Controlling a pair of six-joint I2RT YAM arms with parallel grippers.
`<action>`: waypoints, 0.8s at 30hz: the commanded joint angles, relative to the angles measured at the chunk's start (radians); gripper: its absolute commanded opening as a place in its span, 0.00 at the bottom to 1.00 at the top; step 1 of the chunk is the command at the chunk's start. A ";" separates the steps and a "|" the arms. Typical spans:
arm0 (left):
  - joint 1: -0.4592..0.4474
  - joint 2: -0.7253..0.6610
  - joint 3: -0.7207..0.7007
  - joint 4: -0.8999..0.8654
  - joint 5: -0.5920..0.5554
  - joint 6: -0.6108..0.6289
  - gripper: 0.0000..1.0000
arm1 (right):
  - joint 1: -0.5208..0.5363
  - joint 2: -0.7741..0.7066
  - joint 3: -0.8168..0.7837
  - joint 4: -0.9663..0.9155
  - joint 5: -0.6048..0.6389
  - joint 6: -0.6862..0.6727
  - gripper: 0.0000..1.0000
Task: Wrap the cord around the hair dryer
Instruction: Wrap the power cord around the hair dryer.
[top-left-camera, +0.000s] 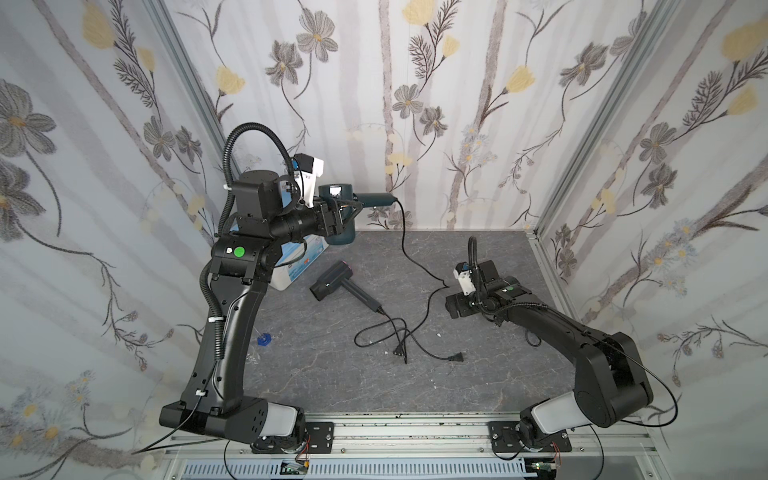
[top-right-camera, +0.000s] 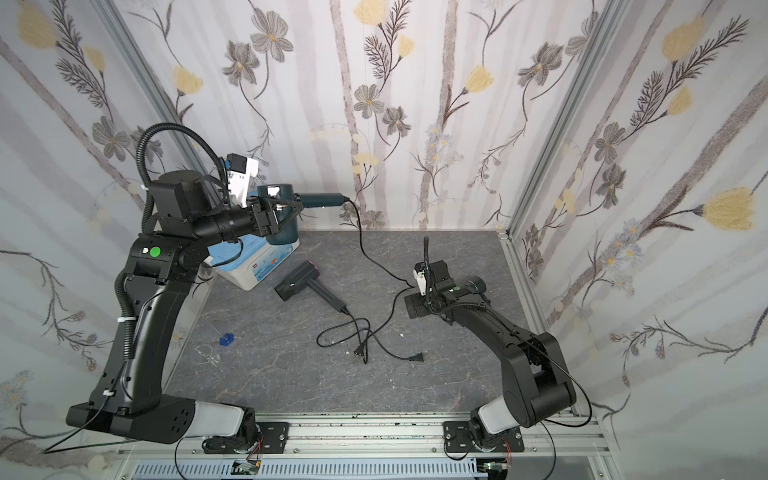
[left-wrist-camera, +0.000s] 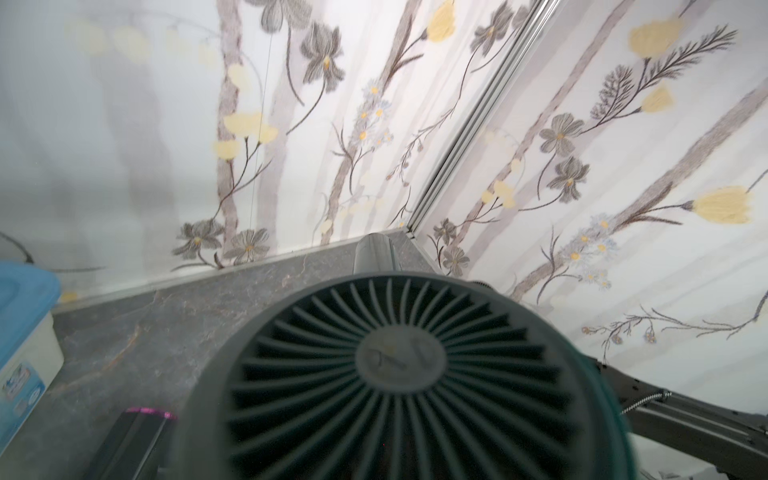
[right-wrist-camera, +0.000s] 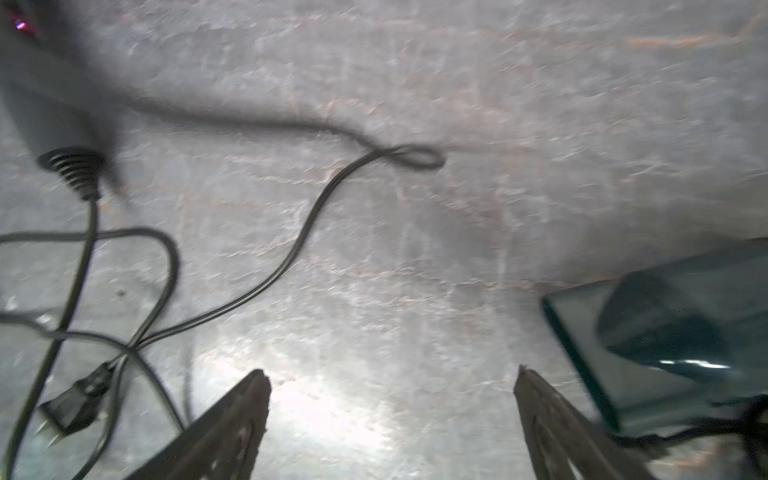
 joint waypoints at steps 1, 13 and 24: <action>-0.021 0.036 0.087 0.129 -0.006 -0.045 0.00 | 0.036 0.021 -0.012 0.088 -0.132 0.094 0.92; -0.044 0.081 0.206 0.152 -0.037 -0.065 0.00 | 0.217 0.394 0.354 -0.013 -0.034 0.142 0.89; -0.054 0.099 0.272 0.137 -0.031 -0.066 0.00 | 0.235 0.654 0.636 -0.175 0.205 0.104 0.62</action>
